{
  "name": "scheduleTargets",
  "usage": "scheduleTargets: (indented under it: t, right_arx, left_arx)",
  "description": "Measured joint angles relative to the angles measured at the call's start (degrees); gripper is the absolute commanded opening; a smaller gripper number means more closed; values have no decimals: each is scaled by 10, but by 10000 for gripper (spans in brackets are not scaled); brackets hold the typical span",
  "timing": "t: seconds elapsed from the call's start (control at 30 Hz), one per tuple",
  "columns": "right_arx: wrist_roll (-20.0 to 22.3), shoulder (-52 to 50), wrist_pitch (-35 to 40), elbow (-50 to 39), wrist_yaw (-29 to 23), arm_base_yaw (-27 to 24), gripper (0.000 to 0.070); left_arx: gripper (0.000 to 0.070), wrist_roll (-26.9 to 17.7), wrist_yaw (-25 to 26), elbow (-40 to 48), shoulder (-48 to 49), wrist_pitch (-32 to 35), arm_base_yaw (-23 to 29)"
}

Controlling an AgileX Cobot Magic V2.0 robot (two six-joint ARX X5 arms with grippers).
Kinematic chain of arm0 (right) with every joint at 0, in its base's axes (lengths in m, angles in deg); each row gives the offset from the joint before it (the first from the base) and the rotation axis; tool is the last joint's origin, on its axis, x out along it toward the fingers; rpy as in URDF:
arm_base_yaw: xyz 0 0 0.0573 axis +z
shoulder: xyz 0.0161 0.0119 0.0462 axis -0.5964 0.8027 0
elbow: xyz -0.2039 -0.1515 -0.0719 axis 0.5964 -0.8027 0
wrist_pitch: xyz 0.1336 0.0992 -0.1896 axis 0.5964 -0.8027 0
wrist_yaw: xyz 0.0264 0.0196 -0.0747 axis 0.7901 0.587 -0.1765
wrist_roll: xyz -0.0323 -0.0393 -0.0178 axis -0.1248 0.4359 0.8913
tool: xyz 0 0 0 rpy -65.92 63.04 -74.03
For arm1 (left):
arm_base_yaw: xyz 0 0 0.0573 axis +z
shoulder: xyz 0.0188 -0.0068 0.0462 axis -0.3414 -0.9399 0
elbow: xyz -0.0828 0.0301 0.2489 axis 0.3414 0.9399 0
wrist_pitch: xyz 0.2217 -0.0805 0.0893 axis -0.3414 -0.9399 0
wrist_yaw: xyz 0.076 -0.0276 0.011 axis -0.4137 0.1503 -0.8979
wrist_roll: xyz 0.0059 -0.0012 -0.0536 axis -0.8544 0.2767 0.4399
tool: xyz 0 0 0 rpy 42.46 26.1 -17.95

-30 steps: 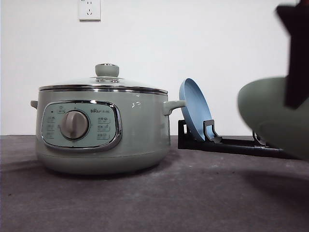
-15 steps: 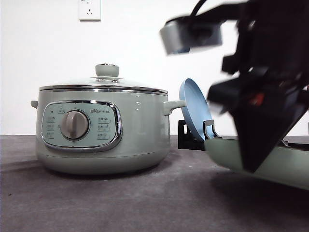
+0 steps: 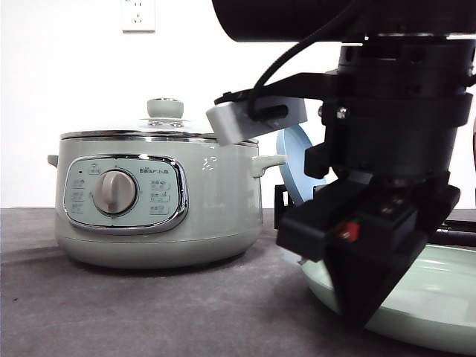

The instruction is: Transfer potato from steamer to green plate

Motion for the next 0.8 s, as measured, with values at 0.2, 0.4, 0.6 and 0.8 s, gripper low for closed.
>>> scheduleTargets:
  t: [0.2, 0.4, 0.6, 0.8]
  right_arx:
    - [0, -37, -2, 3, 67, -28, 449]
    - [4, -112, -5, 26, 136, -99, 492]
    - [9, -217, -8, 31, 217, -215, 611]
    - [27, -327, -34, 32, 250, -337, 627]
  left_arx:
    - [699, 0, 0, 0, 0, 0, 0]
    - [699, 0, 0, 0, 0, 0, 0]
    - [700, 0, 0, 0, 0, 0, 0]
    - [700, 0, 0, 0, 0, 0, 0]
